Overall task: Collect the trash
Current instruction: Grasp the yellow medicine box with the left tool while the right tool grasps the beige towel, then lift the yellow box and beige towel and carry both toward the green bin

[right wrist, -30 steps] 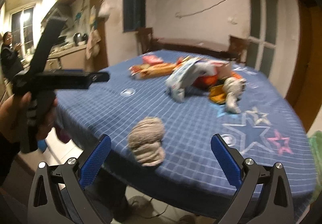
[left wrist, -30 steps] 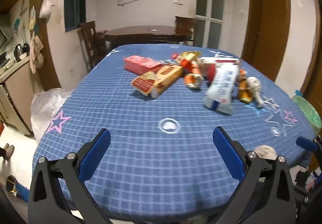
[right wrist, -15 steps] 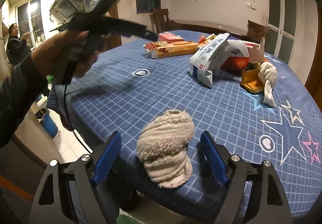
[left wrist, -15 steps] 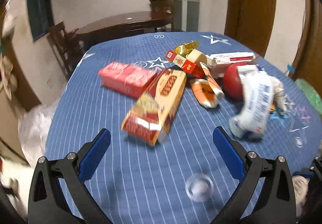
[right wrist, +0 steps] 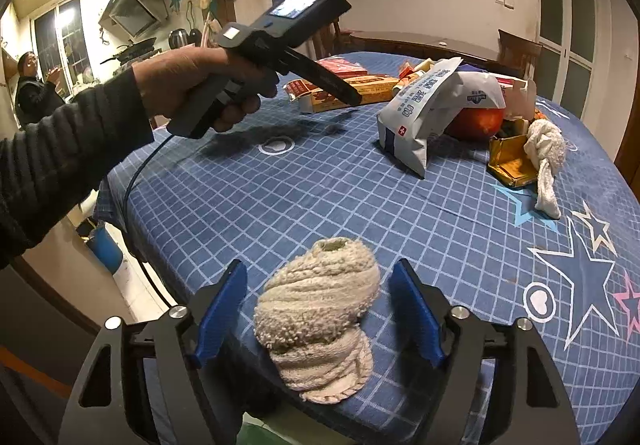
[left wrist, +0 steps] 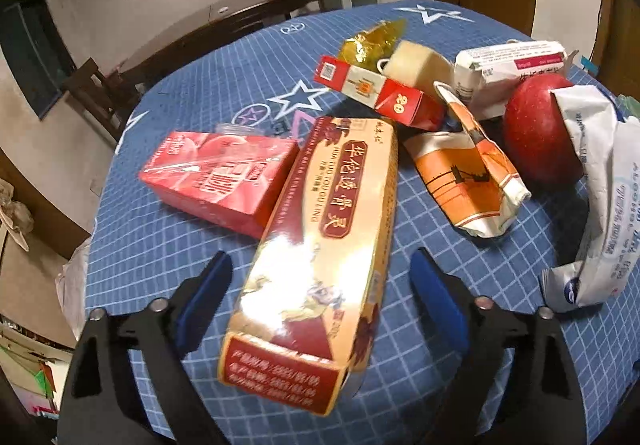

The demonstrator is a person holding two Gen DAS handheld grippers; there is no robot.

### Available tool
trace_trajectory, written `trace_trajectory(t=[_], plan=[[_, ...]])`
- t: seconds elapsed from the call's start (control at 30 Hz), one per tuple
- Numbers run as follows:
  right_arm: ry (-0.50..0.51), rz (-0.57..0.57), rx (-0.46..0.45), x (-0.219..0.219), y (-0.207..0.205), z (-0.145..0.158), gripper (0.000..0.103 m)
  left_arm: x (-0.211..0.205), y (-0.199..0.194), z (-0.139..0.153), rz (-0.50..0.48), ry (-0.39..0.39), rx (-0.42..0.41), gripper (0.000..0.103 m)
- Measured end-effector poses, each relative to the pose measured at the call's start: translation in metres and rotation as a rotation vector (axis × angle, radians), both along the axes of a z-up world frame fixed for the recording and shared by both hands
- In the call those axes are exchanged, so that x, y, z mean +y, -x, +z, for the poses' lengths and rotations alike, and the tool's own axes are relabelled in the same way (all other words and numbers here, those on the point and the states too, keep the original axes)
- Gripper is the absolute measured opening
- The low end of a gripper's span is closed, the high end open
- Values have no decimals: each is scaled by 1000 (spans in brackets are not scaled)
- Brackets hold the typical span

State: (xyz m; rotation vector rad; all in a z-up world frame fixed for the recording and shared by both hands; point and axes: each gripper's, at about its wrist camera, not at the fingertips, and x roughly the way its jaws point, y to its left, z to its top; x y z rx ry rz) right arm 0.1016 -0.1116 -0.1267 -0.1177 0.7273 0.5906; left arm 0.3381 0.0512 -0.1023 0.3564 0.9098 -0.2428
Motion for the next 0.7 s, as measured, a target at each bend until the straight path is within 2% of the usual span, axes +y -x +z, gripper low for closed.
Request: trace_trajectory(t=[0.07,0.1,0.13,0.23,0.47,0.6,0.7], plan=[[-6,-2,1,-1,-1,0,62,-3,0,-2,2,6,-1,75],[-7,-4,2,-1,-1,0,54,-3,-2,0,-1,14,2,72],[-10,-6,4,-2,-2,0,50,-4,-1,0,-7,24,8,64],[-14,-9,5,-4,-1,0,45,-10,3,0,-11,16,-6,63],[-41,-65,-45,-16,5,13,40,3,36,10,50,78,-74,61],[-72,-111,-104,-26,6,29,40,8,67,25,86,95,-162,61],[-94,-155,-152,-34,4,41,40,6,105,40,106,136,-244,61]])
